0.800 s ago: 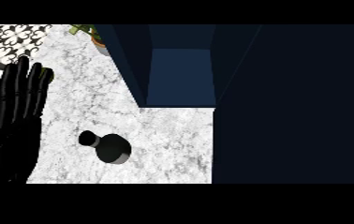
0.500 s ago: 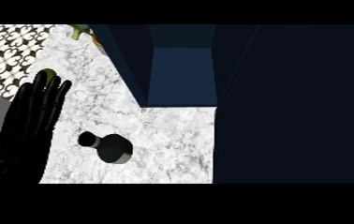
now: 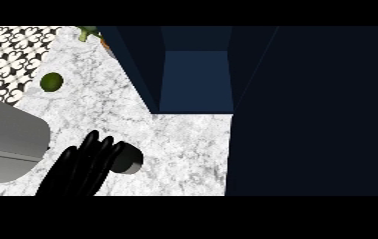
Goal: Pick up the wine, place it into the cabinet and close the cabinet
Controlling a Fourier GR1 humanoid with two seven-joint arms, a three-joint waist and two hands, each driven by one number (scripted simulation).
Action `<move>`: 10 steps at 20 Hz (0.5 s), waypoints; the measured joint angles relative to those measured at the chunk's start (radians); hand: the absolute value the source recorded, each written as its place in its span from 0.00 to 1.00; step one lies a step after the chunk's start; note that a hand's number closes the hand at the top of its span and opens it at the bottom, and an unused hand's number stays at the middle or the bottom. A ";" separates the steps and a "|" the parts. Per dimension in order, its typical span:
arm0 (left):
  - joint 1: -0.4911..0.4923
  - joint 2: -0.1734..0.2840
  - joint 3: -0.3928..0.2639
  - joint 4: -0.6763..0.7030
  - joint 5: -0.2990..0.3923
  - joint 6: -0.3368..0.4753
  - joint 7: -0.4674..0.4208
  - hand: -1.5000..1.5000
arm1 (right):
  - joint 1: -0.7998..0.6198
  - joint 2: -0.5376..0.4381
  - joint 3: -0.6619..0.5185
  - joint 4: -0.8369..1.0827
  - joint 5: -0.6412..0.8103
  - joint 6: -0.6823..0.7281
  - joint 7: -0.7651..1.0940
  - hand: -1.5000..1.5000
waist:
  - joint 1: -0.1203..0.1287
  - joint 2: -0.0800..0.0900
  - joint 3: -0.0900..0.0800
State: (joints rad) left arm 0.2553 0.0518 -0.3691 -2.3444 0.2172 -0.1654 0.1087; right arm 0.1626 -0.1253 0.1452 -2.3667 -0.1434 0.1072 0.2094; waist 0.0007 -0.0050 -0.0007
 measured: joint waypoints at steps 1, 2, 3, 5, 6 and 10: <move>0.021 0.001 -0.024 -0.024 -0.011 0.005 0.008 0.00 | -0.004 -0.001 -0.002 -0.013 -0.008 -0.001 0.020 0.00 | 0.001 0.000 0.000; 0.040 -0.006 -0.057 -0.041 -0.033 0.017 0.014 0.00 | -0.004 -0.004 -0.002 -0.027 -0.011 -0.001 0.036 0.00 | 0.001 0.001 0.000; 0.032 -0.014 -0.087 -0.052 -0.055 0.042 0.037 0.00 | -0.019 -0.006 -0.012 -0.040 -0.022 -0.006 0.062 0.00 | 0.001 0.001 0.000; 0.047 -0.016 -0.114 -0.077 -0.086 0.069 0.064 0.00 | -0.039 -0.002 -0.003 -0.046 -0.021 -0.016 0.095 0.00 | 0.002 0.002 0.001; 0.058 -0.017 -0.134 -0.080 -0.107 0.079 0.066 0.00 | -0.051 -0.002 -0.005 -0.048 -0.021 -0.022 0.114 0.00 | 0.002 0.002 0.001; 0.078 -0.011 -0.182 -0.108 -0.146 0.106 0.097 0.00 | -0.071 0.003 0.003 -0.058 -0.011 -0.033 0.147 0.00 | 0.003 0.002 0.001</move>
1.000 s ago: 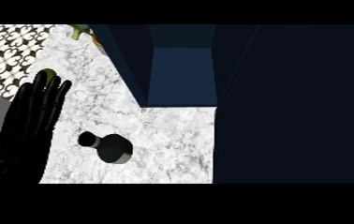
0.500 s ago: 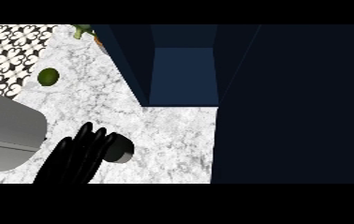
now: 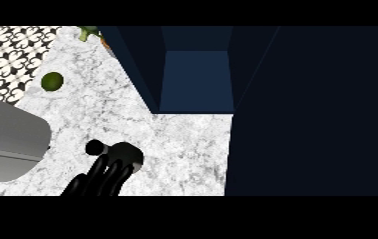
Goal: Pick up the wine, place it into the cabinet and close the cabinet
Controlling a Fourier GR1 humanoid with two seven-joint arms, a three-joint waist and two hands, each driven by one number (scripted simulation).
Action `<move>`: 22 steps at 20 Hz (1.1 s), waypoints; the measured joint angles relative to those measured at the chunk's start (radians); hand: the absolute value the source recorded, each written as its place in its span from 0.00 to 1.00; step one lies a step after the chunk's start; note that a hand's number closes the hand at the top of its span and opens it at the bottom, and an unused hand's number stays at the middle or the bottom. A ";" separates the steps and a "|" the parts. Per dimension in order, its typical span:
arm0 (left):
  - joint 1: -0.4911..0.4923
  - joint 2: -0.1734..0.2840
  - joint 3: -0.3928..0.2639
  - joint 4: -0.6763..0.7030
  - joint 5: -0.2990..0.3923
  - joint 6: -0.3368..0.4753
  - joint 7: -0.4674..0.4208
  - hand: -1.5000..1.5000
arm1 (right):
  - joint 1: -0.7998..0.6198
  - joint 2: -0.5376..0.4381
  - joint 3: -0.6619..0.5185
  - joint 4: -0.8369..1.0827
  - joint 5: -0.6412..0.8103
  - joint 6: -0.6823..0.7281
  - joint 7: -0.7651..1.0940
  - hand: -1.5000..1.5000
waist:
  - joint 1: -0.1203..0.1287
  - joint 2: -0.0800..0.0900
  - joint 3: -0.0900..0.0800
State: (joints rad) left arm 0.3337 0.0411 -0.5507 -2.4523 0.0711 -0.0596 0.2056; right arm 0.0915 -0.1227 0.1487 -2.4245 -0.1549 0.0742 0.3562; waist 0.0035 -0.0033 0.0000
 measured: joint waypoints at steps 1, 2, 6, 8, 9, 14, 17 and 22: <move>0.006 -0.001 -0.018 -0.005 -0.009 0.007 0.006 0.00 | -0.013 0.004 0.011 -0.005 0.010 -0.012 0.018 0.00 | 0.000 0.000 0.000; -0.004 -0.008 -0.035 -0.010 -0.025 0.023 0.025 0.00 | -0.007 0.010 0.017 -0.006 0.018 -0.013 0.011 0.00 | 0.000 0.000 0.000; -0.031 -0.024 -0.123 -0.017 -0.087 0.091 0.056 0.00 | -0.042 0.007 0.006 -0.016 0.019 -0.029 0.061 0.00 | -0.001 0.000 0.000; -0.056 -0.027 -0.135 -0.020 -0.092 0.117 0.084 0.00 | -0.061 0.012 0.012 -0.015 0.026 -0.037 0.077 0.00 | -0.002 0.000 0.000; -0.053 -0.026 -0.146 -0.024 -0.096 0.129 0.095 0.00 | -0.069 0.008 0.004 -0.018 0.025 -0.038 0.090 0.00 | -0.001 0.000 0.000; -0.047 -0.025 -0.193 -0.021 -0.118 0.205 0.098 0.00 | -0.097 0.013 0.001 -0.019 0.033 -0.049 0.118 0.00 | 0.001 -0.001 0.000; -0.064 -0.024 -0.181 -0.021 -0.117 0.232 0.121 0.00 | -0.093 0.013 0.006 -0.032 0.033 -0.048 0.131 0.00 | -0.002 0.000 0.000; -0.037 -0.001 -0.159 -0.024 -0.108 0.263 0.103 0.00 | -0.121 0.022 0.023 -0.034 0.049 -0.065 0.160 0.00 | -0.001 0.000 0.000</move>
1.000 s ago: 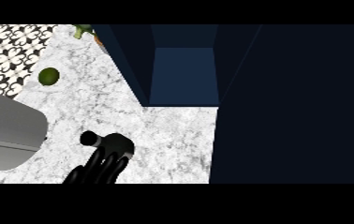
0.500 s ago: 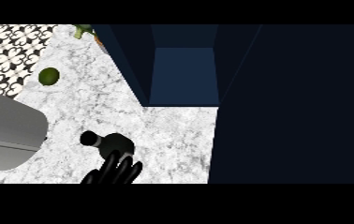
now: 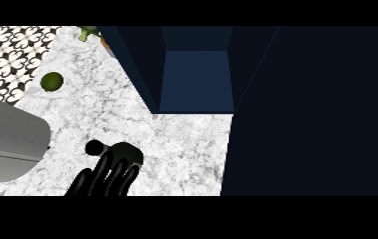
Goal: Pick up the wine, place it into the cabinet and close the cabinet
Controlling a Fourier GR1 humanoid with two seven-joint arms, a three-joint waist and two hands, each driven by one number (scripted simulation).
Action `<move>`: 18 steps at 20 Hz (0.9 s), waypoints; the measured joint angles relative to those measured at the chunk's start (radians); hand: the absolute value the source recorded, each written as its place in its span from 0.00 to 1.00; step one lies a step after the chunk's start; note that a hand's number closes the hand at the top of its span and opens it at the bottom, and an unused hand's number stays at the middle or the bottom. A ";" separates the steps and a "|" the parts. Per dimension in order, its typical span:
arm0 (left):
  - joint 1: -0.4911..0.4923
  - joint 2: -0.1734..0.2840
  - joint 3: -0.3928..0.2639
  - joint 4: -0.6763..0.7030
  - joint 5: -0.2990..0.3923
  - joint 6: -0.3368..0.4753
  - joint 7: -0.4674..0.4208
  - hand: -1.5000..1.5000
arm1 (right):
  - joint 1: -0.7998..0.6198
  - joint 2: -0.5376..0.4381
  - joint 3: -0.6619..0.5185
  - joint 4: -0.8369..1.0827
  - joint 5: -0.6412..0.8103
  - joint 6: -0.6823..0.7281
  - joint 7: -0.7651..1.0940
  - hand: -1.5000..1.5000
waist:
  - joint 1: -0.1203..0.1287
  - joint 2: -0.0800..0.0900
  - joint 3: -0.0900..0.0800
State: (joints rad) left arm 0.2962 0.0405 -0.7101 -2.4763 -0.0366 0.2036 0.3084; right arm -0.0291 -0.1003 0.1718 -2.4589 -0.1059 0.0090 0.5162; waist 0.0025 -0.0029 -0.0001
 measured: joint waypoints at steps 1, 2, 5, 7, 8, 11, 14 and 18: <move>0.005 0.011 0.026 -0.001 0.009 -0.002 -0.006 0.00 | -0.003 0.000 0.000 0.000 0.001 0.000 0.005 0.00 | 0.000 0.000 0.000; 0.010 0.019 0.044 -0.002 0.015 -0.004 -0.015 0.00 | -0.013 0.001 -0.002 -0.001 0.003 -0.006 0.013 0.00 | 0.000 0.000 0.000; 0.029 0.042 0.094 0.005 0.039 -0.011 -0.060 0.00 | -0.022 0.009 0.016 -0.002 0.010 -0.012 0.022 0.00 | 0.000 0.001 0.000; 0.024 0.054 0.167 0.011 0.070 -0.024 -0.076 0.00 | -0.031 0.005 0.010 -0.005 0.013 -0.012 0.032 0.00 | -0.001 0.001 -0.001; 0.026 0.059 0.198 0.019 0.086 -0.032 -0.093 0.00 | -0.037 0.008 0.010 -0.006 0.015 -0.014 0.030 0.00 | -0.001 0.001 -0.001; 0.034 0.069 0.289 0.041 0.132 -0.049 -0.132 0.00 | -0.043 0.009 0.012 -0.007 0.020 -0.018 0.043 0.00 | -0.001 0.002 -0.001; 0.025 0.083 0.407 0.073 0.198 -0.076 -0.152 0.00 | -0.041 0.008 0.004 -0.011 0.021 -0.012 0.044 0.00 | -0.002 0.002 -0.001; 0.028 0.085 0.490 0.138 0.264 -0.110 -0.194 0.00 | -0.052 0.015 0.014 -0.015 0.029 -0.020 0.060 0.00 | -0.002 0.002 -0.001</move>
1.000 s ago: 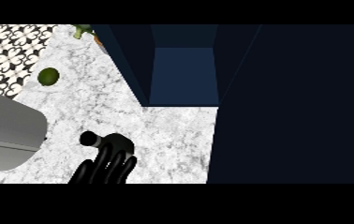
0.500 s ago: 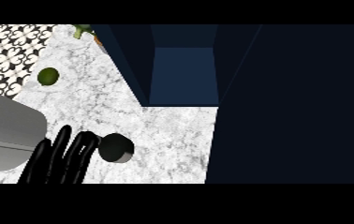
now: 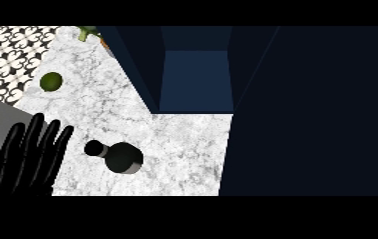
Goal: Pick up the wine, place it into the cabinet and close the cabinet
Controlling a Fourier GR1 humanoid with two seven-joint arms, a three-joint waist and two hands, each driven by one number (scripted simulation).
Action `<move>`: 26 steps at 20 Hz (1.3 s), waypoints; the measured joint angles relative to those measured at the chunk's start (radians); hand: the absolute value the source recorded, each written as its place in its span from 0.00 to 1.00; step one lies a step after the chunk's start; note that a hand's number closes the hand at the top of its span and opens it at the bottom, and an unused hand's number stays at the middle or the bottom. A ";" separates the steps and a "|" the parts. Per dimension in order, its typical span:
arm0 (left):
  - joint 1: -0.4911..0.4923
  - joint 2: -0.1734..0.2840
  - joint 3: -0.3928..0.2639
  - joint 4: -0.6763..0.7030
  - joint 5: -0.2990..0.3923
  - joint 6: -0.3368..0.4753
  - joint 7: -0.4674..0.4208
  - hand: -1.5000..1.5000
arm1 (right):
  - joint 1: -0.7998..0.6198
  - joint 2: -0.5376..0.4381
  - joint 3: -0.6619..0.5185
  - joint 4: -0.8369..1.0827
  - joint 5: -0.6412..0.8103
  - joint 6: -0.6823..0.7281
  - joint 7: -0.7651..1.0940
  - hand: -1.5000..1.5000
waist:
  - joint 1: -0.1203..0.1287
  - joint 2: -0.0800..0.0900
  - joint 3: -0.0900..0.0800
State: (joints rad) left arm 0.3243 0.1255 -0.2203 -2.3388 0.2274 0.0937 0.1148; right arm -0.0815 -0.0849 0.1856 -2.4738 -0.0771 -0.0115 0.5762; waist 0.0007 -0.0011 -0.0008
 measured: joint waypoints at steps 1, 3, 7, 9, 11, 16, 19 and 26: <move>-0.008 0.007 0.039 0.020 0.034 -0.014 -0.004 0.00 | 0.011 0.005 0.014 0.001 0.006 0.002 -0.013 0.00 | 0.000 0.000 0.000; -0.035 0.017 0.090 0.077 0.066 -0.039 -0.016 0.00 | 0.020 0.003 0.015 -0.001 0.009 0.008 -0.017 0.00 | -0.002 0.000 0.000; -0.023 0.027 0.144 0.160 0.097 -0.095 -0.058 0.00 | 0.011 -0.003 -0.013 0.004 0.005 0.025 -0.017 0.00 | 0.000 0.000 0.000; -0.036 0.032 0.171 0.234 0.106 -0.125 -0.089 0.00 | -0.022 -0.001 -0.019 0.006 0.009 0.017 0.005 0.00 | -0.001 0.001 0.000; -0.035 0.040 0.196 0.288 0.115 -0.159 -0.119 0.00 | -0.011 -0.007 -0.040 0.005 0.003 0.032 -0.002 0.00 | -0.001 0.001 0.000; -0.080 0.038 0.228 0.461 0.103 -0.217 -0.194 0.00 | -0.032 0.007 -0.045 0.002 0.002 0.021 0.020 0.00 | -0.003 0.001 0.000; -0.090 0.039 0.242 0.567 0.086 -0.255 -0.254 0.00 | -0.023 0.004 -0.052 -0.003 -0.003 0.029 0.024 0.00 | -0.004 0.001 0.000; -0.140 0.028 0.259 0.786 0.039 -0.314 -0.380 0.00 | -0.044 0.005 -0.070 -0.006 -0.006 0.036 0.049 0.00 | -0.004 0.001 0.000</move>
State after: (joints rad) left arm 0.1843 0.1538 0.0386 -1.5528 0.2660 -0.2203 -0.2652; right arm -0.1257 -0.0798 0.1153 -2.4800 -0.0832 0.0240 0.6249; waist -0.0035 -0.0004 -0.0005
